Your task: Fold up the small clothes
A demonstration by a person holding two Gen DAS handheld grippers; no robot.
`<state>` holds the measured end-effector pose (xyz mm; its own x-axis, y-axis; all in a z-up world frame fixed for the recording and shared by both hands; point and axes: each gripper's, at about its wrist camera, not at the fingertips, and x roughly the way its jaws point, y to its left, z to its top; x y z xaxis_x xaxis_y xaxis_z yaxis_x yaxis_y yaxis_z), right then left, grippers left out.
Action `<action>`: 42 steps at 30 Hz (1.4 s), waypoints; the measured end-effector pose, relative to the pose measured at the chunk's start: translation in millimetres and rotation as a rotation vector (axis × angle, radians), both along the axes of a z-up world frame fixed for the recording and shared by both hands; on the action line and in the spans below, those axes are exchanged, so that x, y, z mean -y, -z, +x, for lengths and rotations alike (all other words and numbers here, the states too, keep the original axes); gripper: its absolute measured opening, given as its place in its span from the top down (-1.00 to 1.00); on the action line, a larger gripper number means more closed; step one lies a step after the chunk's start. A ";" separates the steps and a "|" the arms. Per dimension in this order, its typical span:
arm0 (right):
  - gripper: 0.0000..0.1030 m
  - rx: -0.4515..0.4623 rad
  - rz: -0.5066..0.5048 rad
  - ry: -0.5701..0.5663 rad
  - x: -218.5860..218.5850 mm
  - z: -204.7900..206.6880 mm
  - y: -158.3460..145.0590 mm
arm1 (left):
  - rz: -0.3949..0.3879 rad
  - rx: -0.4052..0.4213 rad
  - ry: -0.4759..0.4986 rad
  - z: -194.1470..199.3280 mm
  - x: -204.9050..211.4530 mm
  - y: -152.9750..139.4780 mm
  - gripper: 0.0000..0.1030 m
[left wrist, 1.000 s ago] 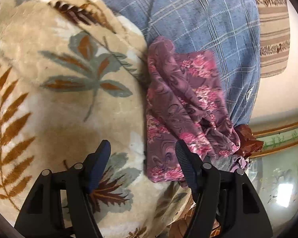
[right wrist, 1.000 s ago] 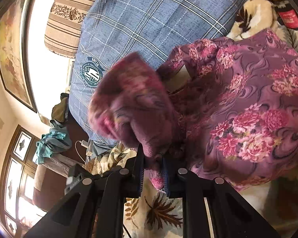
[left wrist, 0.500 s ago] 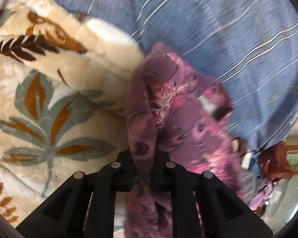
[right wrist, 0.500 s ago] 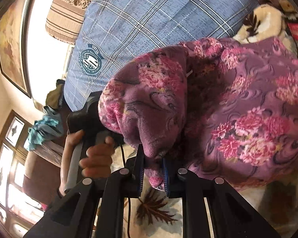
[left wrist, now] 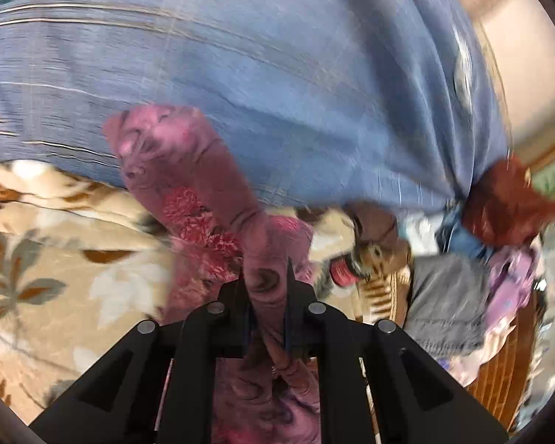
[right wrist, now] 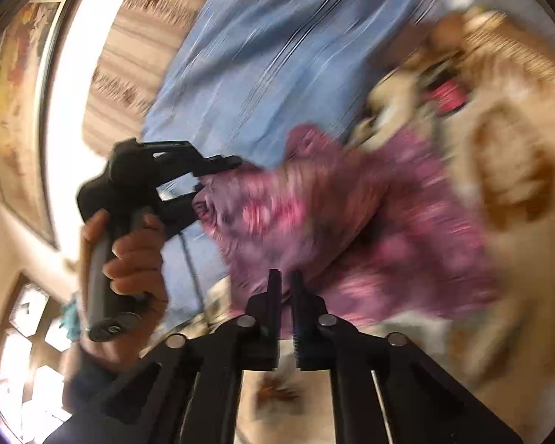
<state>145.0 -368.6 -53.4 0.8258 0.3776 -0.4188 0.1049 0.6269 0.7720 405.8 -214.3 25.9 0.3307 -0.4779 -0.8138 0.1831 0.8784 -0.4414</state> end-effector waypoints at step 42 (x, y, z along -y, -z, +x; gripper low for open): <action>0.15 -0.108 -0.088 -0.388 34.5 65.7 17.1 | 0.113 0.243 0.235 -136.0 -56.8 44.4 -0.05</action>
<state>210.7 -403.1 -70.5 0.5791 0.6112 -0.5394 -0.0748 0.6988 0.7114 269.9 -157.6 -18.5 0.4131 -0.4752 -0.7769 0.4736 0.8407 -0.2624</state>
